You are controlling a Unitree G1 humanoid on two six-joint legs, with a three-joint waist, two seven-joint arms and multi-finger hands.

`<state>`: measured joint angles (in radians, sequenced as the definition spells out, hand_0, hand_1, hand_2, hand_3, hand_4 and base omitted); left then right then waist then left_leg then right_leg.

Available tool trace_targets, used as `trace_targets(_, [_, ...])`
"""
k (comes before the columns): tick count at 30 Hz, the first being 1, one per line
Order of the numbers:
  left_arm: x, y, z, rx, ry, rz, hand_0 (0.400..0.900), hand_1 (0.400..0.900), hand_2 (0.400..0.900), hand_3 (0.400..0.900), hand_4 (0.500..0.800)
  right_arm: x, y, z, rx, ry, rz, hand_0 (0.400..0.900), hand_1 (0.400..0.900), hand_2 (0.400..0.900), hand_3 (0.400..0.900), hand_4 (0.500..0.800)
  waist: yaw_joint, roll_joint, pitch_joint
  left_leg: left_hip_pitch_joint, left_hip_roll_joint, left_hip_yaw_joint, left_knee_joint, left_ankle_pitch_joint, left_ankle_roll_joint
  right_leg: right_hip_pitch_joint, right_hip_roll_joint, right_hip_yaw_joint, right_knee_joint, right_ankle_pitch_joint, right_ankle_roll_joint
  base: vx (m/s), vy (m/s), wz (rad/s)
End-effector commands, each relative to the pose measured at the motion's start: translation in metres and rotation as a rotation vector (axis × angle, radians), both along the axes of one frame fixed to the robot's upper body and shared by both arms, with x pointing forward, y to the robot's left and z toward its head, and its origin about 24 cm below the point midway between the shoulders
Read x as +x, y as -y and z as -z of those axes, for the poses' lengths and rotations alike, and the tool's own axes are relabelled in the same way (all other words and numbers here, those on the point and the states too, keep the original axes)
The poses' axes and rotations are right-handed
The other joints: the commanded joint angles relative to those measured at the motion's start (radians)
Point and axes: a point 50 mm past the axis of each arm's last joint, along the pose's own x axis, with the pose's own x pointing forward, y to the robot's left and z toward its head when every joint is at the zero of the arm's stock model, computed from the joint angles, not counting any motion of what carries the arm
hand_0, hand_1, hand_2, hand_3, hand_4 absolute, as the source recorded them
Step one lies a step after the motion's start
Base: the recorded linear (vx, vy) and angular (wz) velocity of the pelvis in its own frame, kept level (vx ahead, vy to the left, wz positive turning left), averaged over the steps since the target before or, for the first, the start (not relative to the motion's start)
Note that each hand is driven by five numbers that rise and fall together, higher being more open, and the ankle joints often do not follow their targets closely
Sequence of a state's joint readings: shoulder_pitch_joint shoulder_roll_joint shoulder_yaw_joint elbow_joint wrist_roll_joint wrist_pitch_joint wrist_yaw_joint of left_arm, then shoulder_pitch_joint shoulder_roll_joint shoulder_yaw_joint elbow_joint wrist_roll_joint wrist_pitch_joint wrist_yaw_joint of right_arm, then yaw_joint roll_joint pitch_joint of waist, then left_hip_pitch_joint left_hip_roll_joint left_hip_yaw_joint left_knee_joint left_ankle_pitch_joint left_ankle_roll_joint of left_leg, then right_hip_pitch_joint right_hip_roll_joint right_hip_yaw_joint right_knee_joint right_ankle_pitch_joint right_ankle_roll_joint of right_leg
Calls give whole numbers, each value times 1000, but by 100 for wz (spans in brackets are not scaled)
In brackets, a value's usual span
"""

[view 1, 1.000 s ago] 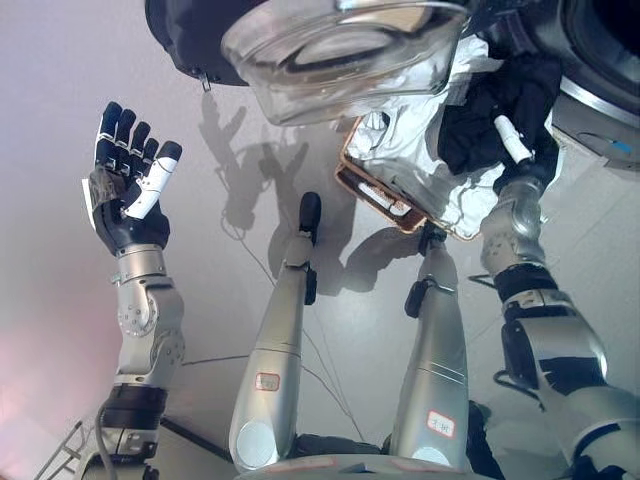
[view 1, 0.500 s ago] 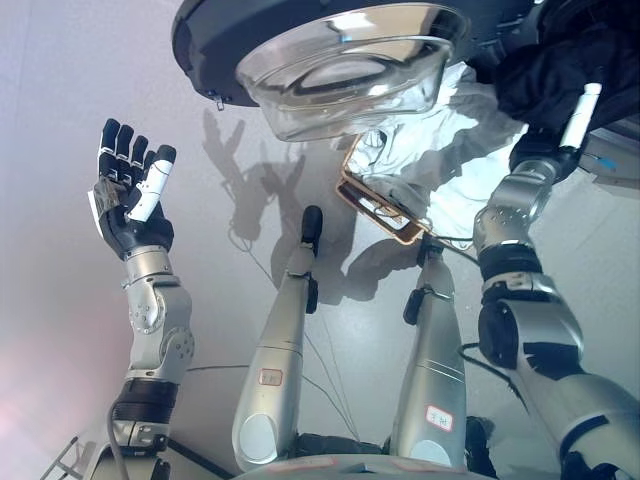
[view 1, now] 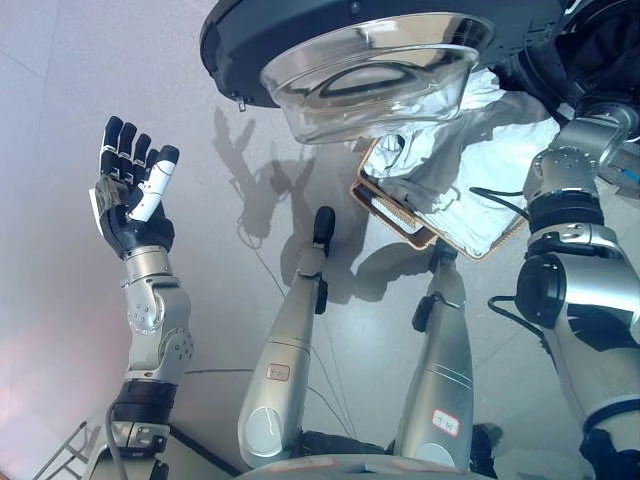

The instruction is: Put the clothes in the basket into the washing machine.

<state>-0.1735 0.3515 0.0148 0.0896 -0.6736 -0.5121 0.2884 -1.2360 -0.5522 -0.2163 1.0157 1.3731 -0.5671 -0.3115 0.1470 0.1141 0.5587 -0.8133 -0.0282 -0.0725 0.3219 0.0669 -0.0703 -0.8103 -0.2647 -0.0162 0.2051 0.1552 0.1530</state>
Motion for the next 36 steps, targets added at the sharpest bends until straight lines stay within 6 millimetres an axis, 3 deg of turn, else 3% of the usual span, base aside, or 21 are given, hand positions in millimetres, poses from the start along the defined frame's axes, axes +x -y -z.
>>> trace_targets(1, [-24, -15, -32, 35, 213, -73, 900, 900, 900, 900, 800, -56, 21, -108, -289, 320, 229, 400, 400, 400, 400, 500, -29, 88, -58, 42, -22, -24, -135, 6, 9, 36, 4, 1, 47, -71, 4, 0, 0, 0])
trace_targets(7, [-27, -21, -33, 39, 224, -97, 900, 900, 900, 900, 800, -60, 28, -107, -270, 303, 258, 400, 400, 400, 400, 500, -27, 86, -66, 40, -20, -25, -147, 12, 7, 37, 6, -5, 34, -68, 5, 5, -1, 1])
trace_targets(13, [-31, -27, -38, 74, 241, -124, 900, 900, 900, 900, 800, -72, 33, -125, -356, 285, 314, 406, 406, 406, 406, 504, -19, 83, -76, 40, -16, -34, -165, 23, 3, 39, 7, -5, 26, -66, 7, 8, -6, 3])
trace_targets(14, [-30, -27, -38, 76, 237, -123, 900, 900, 900, 900, 800, -71, 34, -124, -361, 266, 318, 708, 708, 708, 708, 685, -21, 83, -75, 41, -16, -36, -165, 26, 2, 39, 8, -6, 27, -65, 7, 0, -17, 4])
trace_targets(15, [-30, -27, -37, 76, 235, -125, 900, 900, 900, 900, 800, -71, 36, -121, -354, 242, 330, 900, 900, 900, 900, 800, -22, 81, -74, 42, -16, -37, -166, 26, 2, 40, 9, -7, 28, -67, 6, 1, -19, 4])
trace_targets(25, [-27, -26, -40, 66, 241, -129, 900, 900, 900, 900, 800, -51, 35, -96, -341, 71, 298, 900, 900, 900, 900, 800, -14, 84, -72, 43, -20, -32, -165, 23, 6, 47, 3, -15, 16, -57, 6, -2, -4, 0])
trace_targets(32, [-25, -28, -39, 53, 232, -149, 900, 900, 900, 900, 800, -20, -2, -71, -466, -49, 190, 900, 900, 900, 900, 800, -28, 72, -54, 48, -18, -22, -154, 20, 8, 51, 14, -5, 14, -52, -2, -24, -2, -7])
trace_targets(36, [-26, -31, -38, 63, 224, -163, 900, 900, 900, 900, 800, -2, -26, -49, -748, -275, 180, 900, 900, 900, 900, 800, -41, 59, -41, 58, -14, -13, -144, 18, 9, 62, 18, 0, 14, -47, -4, -33, -7, -9])
